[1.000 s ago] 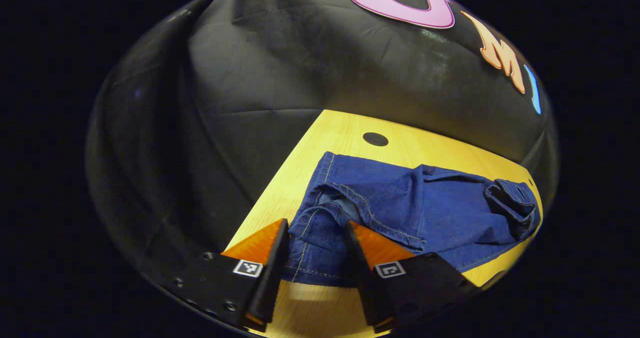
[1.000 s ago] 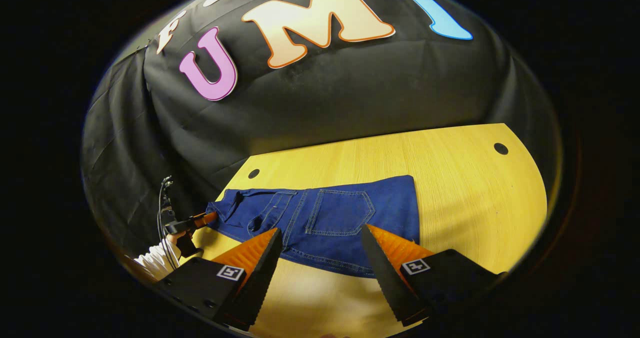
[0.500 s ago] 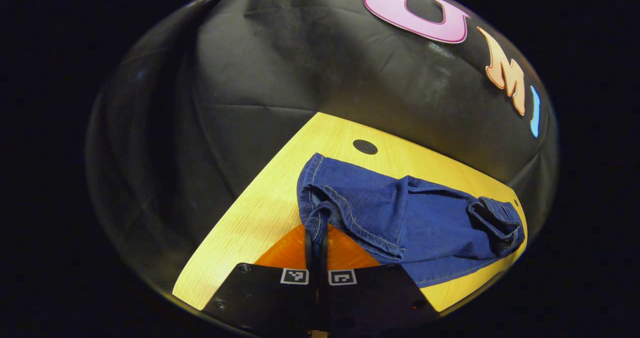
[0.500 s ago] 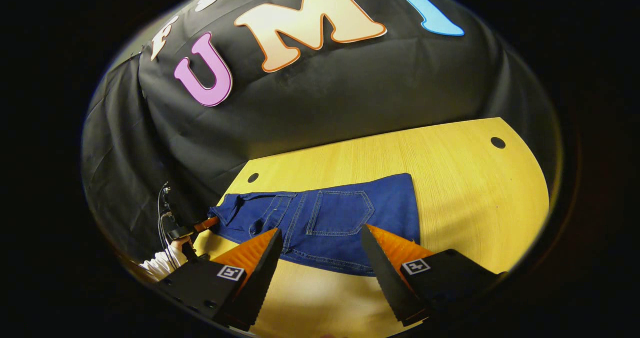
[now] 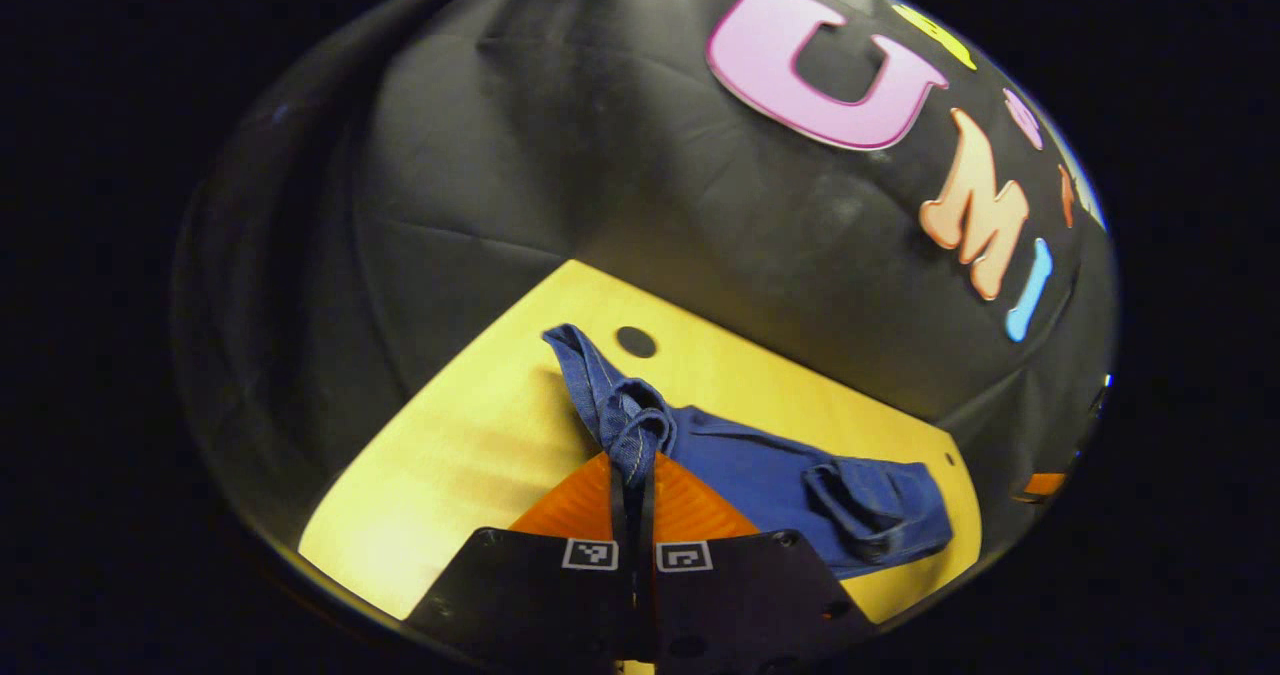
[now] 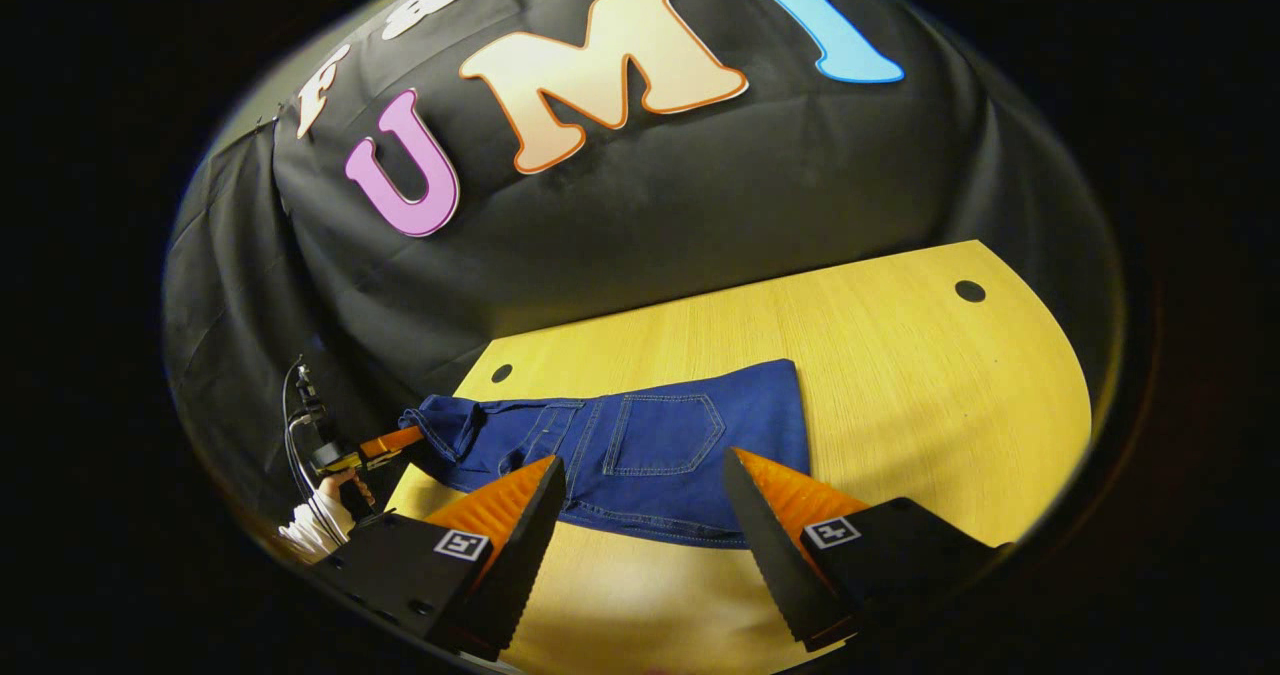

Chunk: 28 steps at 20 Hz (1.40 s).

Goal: Grasp the waist and the cuffs of the jeans and fold them to make the two legs overlap; first hold the waist and fold one-third of the jeans toward the cuffs, then hold the cuffs and fold the remaining one-third in the same direction to finish folding.

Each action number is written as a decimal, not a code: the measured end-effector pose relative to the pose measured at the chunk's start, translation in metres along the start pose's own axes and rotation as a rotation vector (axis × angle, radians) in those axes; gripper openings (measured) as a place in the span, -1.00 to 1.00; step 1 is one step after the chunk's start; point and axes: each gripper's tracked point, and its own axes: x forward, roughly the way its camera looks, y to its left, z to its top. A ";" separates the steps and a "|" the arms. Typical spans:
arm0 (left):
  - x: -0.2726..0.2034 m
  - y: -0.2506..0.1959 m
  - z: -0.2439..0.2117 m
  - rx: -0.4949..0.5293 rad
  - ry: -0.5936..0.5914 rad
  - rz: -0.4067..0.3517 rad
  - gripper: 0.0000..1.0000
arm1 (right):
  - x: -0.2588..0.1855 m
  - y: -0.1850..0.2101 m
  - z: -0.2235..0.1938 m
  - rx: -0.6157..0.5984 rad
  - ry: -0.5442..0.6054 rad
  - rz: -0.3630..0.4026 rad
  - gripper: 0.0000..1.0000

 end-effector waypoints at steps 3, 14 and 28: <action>0.002 -0.072 0.007 -0.020 -0.013 -0.115 -1.00 | -0.015 -0.009 0.008 0.034 -0.029 -0.006 0.96; 0.013 -0.311 -0.001 0.110 0.017 -0.394 -1.00 | -0.085 -0.077 0.000 0.075 -0.088 -0.093 0.95; 0.056 -0.376 -0.199 0.596 0.294 -0.293 -0.99 | -0.132 -0.138 -0.026 0.128 -0.105 -0.176 0.96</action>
